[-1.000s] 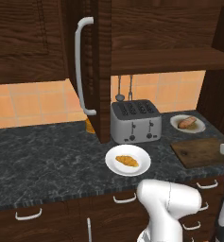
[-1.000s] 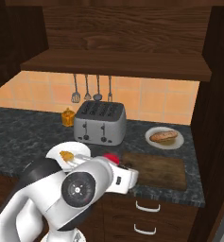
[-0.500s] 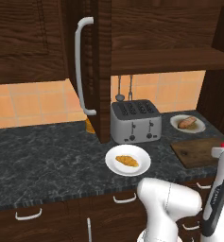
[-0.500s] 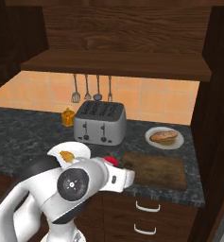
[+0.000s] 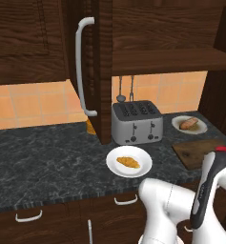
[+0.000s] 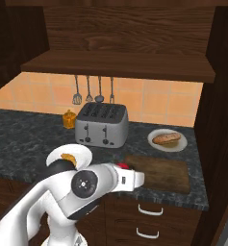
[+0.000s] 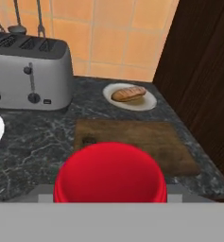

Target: From the different types of pastries on the counter, select a croissant and place it on the cutting board. Then retrieve a jar of jam from the cabinet and place it alongside the croissant on the cutting board.

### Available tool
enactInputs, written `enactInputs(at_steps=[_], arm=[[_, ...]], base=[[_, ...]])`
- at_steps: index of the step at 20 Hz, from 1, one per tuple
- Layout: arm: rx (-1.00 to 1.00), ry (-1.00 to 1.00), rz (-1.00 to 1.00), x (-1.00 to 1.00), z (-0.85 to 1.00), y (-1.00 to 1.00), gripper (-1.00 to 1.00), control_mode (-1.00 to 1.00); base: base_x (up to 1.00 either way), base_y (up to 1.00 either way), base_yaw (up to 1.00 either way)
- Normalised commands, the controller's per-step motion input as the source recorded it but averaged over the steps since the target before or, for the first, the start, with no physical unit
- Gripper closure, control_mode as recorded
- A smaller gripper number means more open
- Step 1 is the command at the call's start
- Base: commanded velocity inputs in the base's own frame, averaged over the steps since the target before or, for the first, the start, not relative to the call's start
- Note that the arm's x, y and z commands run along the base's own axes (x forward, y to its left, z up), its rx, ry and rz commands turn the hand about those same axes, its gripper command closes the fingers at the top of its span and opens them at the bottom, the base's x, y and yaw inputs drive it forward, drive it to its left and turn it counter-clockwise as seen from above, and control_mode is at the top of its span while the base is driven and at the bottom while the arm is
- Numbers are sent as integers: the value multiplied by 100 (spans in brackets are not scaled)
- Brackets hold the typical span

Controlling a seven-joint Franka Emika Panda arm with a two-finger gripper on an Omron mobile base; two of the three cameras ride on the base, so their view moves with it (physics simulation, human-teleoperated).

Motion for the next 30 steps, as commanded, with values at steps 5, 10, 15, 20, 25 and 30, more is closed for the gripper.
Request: enactInputs(at_steps=[5,10,15,20,25,30], arm=[[-6,10,0,63,-30,2,100,-100],[-2,13,0,61,-2,-3,100,-100],[0,-9,0,28,-22,-33,100,-100],[0,-7,0,22,-21,-15,100,-100],[0,-3,-1,59,-28,0,100,-100],[9,1,0,50,-41,-9,100,-100]], base=[[0,0,0],[0,0,0],[0,0,0],[0,0,0],[0,0,0],[0,0,0]])
